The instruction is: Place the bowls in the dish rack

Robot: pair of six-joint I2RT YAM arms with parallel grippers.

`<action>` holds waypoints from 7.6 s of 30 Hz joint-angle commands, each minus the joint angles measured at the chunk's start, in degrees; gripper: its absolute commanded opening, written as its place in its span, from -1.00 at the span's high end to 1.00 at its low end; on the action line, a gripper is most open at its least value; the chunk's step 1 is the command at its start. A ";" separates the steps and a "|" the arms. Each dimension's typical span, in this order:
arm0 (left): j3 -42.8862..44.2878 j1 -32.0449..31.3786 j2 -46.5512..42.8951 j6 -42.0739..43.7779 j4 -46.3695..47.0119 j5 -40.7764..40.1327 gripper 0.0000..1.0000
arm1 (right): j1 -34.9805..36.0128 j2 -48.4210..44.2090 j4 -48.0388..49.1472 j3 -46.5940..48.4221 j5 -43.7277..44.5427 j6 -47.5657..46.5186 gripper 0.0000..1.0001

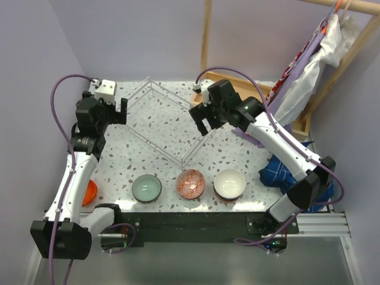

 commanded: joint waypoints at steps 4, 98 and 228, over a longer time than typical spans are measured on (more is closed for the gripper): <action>9.72 5.58 4.01 -3.75 -8.79 -2.39 -1.00 | 0.50 -0.81 4.57 2.97 -12.02 -6.09 -0.97; 12.89 18.50 -2.75 8.57 -26.04 11.58 -0.98 | 12.46 4.22 1.51 -0.54 -9.04 -29.93 -0.38; 20.80 19.75 7.70 -11.48 -18.23 26.00 -0.79 | 13.12 13.17 12.95 20.39 -36.54 -2.81 1.00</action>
